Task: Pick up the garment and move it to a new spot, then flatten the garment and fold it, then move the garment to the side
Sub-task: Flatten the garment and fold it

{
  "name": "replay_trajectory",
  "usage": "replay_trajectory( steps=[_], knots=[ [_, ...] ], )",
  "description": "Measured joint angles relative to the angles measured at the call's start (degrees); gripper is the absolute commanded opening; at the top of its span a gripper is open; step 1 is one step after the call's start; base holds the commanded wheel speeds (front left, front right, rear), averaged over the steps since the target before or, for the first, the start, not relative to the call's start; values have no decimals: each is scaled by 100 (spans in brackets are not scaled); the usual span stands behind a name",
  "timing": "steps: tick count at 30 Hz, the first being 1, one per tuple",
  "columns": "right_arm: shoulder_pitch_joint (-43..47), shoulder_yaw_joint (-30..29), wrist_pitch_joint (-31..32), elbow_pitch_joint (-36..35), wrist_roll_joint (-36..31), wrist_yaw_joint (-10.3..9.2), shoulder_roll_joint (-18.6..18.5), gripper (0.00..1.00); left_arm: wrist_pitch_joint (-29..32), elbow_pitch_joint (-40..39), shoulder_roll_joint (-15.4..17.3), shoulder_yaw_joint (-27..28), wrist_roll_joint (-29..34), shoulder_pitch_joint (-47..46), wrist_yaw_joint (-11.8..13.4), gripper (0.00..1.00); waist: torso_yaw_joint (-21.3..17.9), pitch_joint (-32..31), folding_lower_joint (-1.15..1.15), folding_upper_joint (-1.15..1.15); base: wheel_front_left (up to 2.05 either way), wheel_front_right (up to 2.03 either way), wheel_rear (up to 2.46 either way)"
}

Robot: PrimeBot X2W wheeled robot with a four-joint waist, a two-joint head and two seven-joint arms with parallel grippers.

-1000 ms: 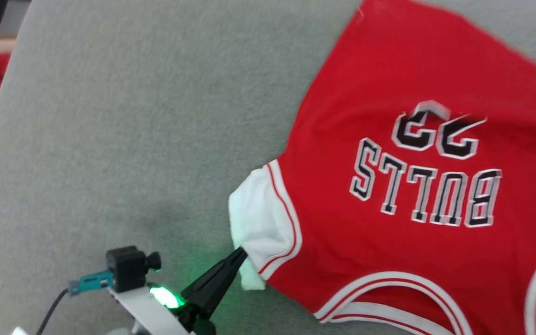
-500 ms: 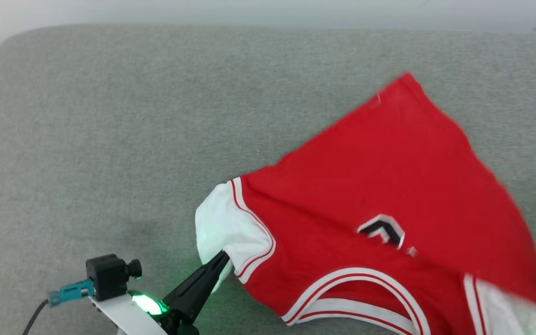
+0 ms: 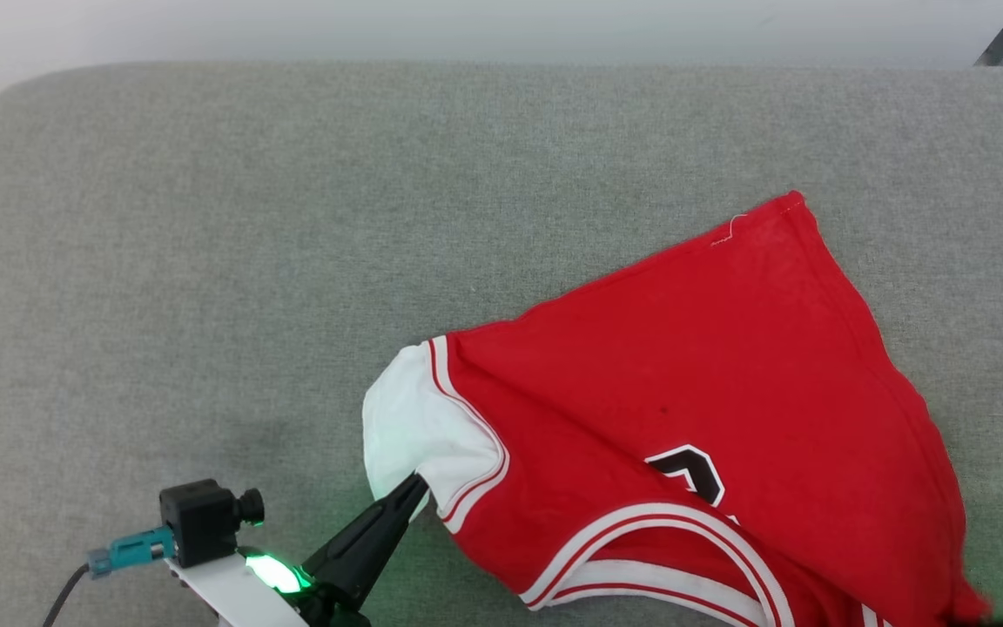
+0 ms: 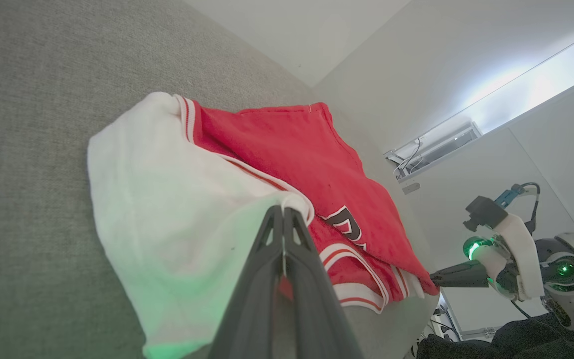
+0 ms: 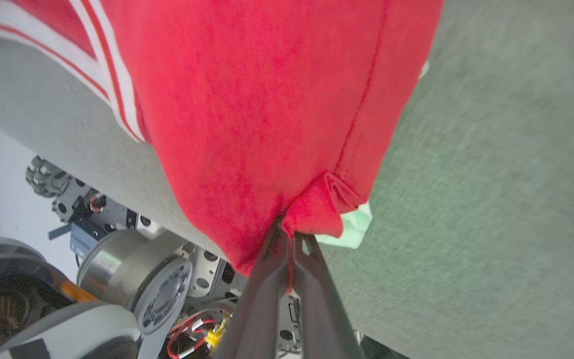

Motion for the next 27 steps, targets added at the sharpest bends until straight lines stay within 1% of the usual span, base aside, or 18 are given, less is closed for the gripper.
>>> replay_trajectory(
  steps=[4, 8, 10, 12, 14, 17, 19, 23, 27],
  knots=[
    [-292, -620, 34, -369, 368, 0, 31, 100, 0, -15, -4, 12, 0, 17, 0, 0, 22, -41, 0, 0, 0, 0, 0],
    [-794, -1263, 298, -703, 736, 0, -45, 100, 0, -48, -40, 0, 46, 21, 0, 0, 97, -37, 0, 0, 0, 0, 0],
    [-1239, -1418, 358, -758, 760, 0, -140, 100, 0, -56, -77, -44, 56, -1, 0, 0, 153, -21, 0, 0, 0, 0, 0],
    [-1858, -1426, 232, -689, 512, 0, -269, 100, 0, -64, -125, -103, 77, -70, 0, 0, 212, 15, 0, 0, 0, 0, 0],
    [-2497, -1148, -29, -475, 81, 0, -439, 100, 0, -62, -183, -151, 102, -183, 0, 0, 269, 73, 0, 0, 0, 0, 0],
    [-3329, -391, -463, 99, -500, 0, -498, 100, 0, -49, -261, -237, 114, -350, 0, 0, 361, 183, 0, 0, 0, 0, 0],
    [-3859, 96, -759, 611, -822, 0, -481, 100, 0, -33, -301, -298, 115, -458, 0, 0, 423, 269, 0, 0, 0, 0, 0],
    [-4686, 873, -1134, 1706, -1136, 0, -179, 100, 0, 12, -388, -397, 127, -665, 0, 0, 557, 460, 0, 0, 0, 0, 0],
    [-5091, 1467, -1246, 2499, -1144, 0, -91, 100, 0, 37, -492, -493, 131, -860, 0, 0, 709, 657, 0, 0, 0, 0, 0]
  ],
)
